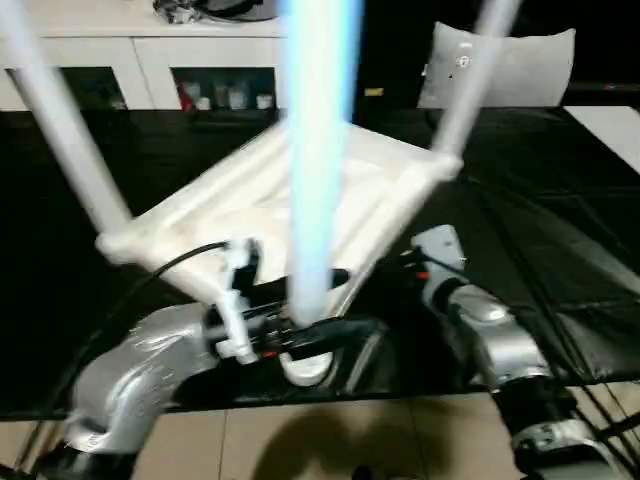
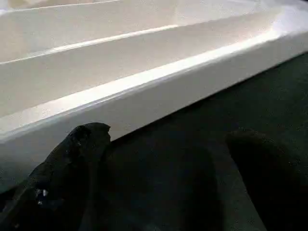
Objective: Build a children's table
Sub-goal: Rotate table base
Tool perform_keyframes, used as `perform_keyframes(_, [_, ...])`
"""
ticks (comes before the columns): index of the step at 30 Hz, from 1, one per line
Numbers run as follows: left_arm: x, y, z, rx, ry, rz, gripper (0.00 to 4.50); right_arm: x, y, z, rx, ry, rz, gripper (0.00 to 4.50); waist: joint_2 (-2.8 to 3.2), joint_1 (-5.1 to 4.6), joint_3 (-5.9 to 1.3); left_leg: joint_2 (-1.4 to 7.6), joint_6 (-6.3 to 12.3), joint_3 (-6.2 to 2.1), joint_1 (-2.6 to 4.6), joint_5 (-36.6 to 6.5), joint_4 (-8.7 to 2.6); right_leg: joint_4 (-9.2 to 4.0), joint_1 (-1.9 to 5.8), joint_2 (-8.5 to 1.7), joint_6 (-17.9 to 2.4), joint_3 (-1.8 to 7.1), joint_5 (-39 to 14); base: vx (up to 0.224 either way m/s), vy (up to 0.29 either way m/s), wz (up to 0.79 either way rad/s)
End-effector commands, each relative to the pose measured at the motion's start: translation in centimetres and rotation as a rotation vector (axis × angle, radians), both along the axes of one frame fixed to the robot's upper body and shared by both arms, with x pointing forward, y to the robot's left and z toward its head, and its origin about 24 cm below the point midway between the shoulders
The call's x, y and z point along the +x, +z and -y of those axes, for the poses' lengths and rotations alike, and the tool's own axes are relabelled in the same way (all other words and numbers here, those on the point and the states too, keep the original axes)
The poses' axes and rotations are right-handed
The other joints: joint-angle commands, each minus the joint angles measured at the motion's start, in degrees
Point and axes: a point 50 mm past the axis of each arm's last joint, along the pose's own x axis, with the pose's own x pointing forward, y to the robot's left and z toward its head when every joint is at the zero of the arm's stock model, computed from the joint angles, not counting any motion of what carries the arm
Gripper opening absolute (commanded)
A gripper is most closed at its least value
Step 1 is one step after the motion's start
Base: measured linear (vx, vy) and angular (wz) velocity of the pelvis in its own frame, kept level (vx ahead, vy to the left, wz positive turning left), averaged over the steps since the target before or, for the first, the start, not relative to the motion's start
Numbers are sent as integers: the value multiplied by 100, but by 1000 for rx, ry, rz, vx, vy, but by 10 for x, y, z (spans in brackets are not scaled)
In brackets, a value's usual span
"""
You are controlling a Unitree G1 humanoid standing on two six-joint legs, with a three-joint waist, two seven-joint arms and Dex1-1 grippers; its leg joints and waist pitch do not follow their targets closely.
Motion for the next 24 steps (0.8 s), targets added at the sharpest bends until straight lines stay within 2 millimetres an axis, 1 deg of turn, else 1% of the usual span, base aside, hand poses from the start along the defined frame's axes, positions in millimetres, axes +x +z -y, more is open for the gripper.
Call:
perform_keyframes(1, [-3, 3, 17, -10, -74, 11, 445, -3, 10, -37, 47, 165, 47, 450, -13, 66, -359, 20, 177, 74, -94, -1119, -416, -358, 381, -195, -1001, 228, -1734, 0, 0, 0])
perform_keyframes(2, [-3, 5, 22, -19, -89, 15, 445, -5, 10, -43, 64, 185, 49, 450, -23, 70, -353, 26, 192, 72, -104, -1088, -422, -349, 392, -206, -1046, 233, -1709, 0, 0, 0])
perform_keyframes(3, [-3, 5, 23, -21, -91, 16, 445, -5, 10, -44, 67, 188, 50, 450, -21, 75, -353, 28, 192, 73, -97, -1090, -419, -351, 387, -207, -1053, 234, -1712, 0, 0, 0])
perform_keyframes(5, [-1, 6, 31, -27, -103, 27, 445, -6, 7, -48, 74, 202, 49, 450, -11, 98, -357, 32, 197, 85, -64, -1061, -412, -354, 366, -201, -1092, 242, -1665, 0, 0, 0])
perform_keyframes(7, [0, 7, 34, -30, -106, 28, 445, -6, 7, -48, 74, 202, 49, 450, -9, 105, -356, 39, 190, 78, -75, -1017, -418, -337, 378, -204, -1128, 244, -1567, 0, 0, 0])
perform_keyframes(8, [5, 7, 38, -35, -74, 45, 445, -6, 6, -46, 73, 185, 47, 450, 12, 102, -364, 33, 188, 80, -75, -990, -415, -334, 385, -196, -1167, 244, -1430, 0, 0, 0])
perform_keyframes(9, [11, 7, 42, -35, -36, 61, 445, -5, 4, -42, 69, 162, 44, 450, 18, 109, -356, 31, 204, 89, -60, -1039, -410, -359, 375, -191, -1147, 246, -1484, 0, 0, 0])
perform_keyframes(11, [16, 7, 43, -31, -2, 72, 445, -5, 3, -37, 64, 142, 42, 450, 0, 134, -360, 23, 196, 87, -75, -1067, -411, -372, 396, -201, -1083, 245, -1604, 0, 0, 0])
perform_keyframes(14, [23, 7, 44, -17, 58, 100, 445, -3, 2, -28, 49, 95, 36, 450, -11, 140, -361, 24, 196, 82, -80, -1094, -408, -385, 395, -206, -993, 243, -1759, 0, 0, 0])
perform_keyframes(15, [31, 6, 43, 13, 133, 120, 445, -2, 0, -20, 37, 49, 27, 450, -8, 139, -361, 25, 197, 79, -81, -1087, -410, -394, 396, -201, -975, 242, -1766, 0, 0, 0])
perform_keyframes(16, [35, 5, 42, 29, 176, 129, 445, -1, -1, -15, 33, 25, 23, 450, -17, 137, -361, 20, 198, 85, -79, -1084, -406, -402, 387, -191, -948, 240, -1775, 0, 0, 0])
perform_keyframes(17, [42, 4, 39, 56, 242, 144, 445, -1, -3, -7, 29, -15, 16, 450, -11, 156, -367, 18, 185, 80, -68, -1067, -398, -398, 387, -186, -914, 237, -1777, 0, 0, 0])
perform_keyframes(18, [46, 3, 37, 71, 268, 148, 445, -1, -4, -2, 27, -40, 10, 450, -11, 165, -371, 14, 190, 83, -64, -1055, -397, -401, 382, -181, -907, 238, -1761, 0, 0, 0])
perform_keyframes(20, [49, 3, 33, 76, 287, 158, 445, -2, -9, 12, 4, -101, -7, 450, -32, 208, -373, 23, 170, 83, -61, -1025, -404, -393, 388, -200, -915, 242, -1757, 0, 0, 0])
perform_keyframes(21, [49, 3, 33, 76, 287, 158, 445, -2, -9, 12, 4, -101, -7, 450, -35, 208, -376, 18, 171, 90, -67, -1003, -396, -382, 387, -191, -924, 245, -1702, 0, 0, 0])
perform_keyframes(23, [53, 2, 27, 86, 338, 159, 445, -7, -14, 27, -5, -145, -24, 450, -40, 215, -379, 12, 206, 92, -81, -964, -393, -374, 396, -189, -950, 242, -1596, 0, 0, 0])
perform_keyframes(24, [55, 1, 25, 100, 358, 159, 445, -8, -15, 31, -4, -155, -28, 450, -39, 216, -380, 8, 223, 93, -88, -970, -387, -376, 402, -192, -953, 239, -1612, 0, 0, 0])
